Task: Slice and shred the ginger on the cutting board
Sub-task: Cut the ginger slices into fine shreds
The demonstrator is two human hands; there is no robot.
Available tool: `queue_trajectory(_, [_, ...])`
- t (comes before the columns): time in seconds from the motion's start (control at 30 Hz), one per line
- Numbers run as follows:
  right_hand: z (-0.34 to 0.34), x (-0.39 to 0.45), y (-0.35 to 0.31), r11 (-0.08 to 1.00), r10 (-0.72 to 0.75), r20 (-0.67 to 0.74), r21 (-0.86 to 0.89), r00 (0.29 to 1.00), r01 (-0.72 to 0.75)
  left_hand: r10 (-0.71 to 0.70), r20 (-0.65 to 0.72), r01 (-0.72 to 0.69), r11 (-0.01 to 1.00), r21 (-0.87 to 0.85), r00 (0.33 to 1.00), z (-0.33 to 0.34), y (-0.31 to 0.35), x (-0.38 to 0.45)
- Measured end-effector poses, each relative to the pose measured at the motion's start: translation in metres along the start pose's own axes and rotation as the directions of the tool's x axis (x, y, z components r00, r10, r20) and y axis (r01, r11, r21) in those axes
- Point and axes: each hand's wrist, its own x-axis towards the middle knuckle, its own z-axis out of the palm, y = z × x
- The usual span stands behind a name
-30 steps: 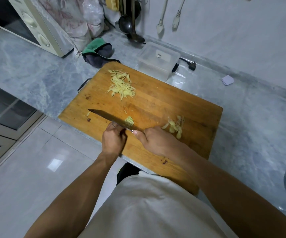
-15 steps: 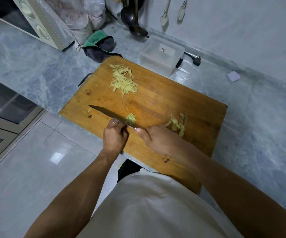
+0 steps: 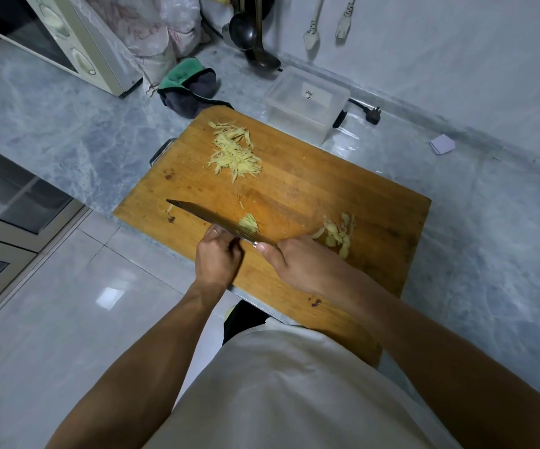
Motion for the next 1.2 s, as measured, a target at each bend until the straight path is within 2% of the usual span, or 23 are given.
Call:
queue_trajectory(0.3, [0.0018,0.005,0.0042,1.0,0.003,0.002,0.029,1.0,-0.003,0.012,-0.027,-0.013,0.998,-0.06,1.0,0.0053,-0.0055,0.0013])
queue_trajectory(0.43, [0.0014,-0.0016,0.0046,0.999,-0.031,-0.014,0.031,0.999,0.031,-0.008,-0.011,0.008,1.0,-0.023,1.0,0.0041,-0.0043,0.0006])
queue_trajectory(0.73, [0.0019,0.006,0.0008,0.999,0.038,0.036,0.038,0.999,-0.039,0.013,-0.039,-0.016,0.998,-0.061,0.999,0.0071,-0.0058,0.0007])
queue_trajectory(0.97, [0.0025,-0.0036,0.0023,0.999,-0.019,-0.023,0.03,1.0,0.02,-0.014,-0.036,0.012,0.999,-0.043,0.999,0.0052,-0.0028,0.0013])
queue_trajectory(1.2, [0.002,0.004,0.0013,0.999,0.027,0.04,0.037,0.999,-0.029,0.01,-0.06,-0.014,0.997,-0.071,0.998,0.0074,-0.0053,0.0012])
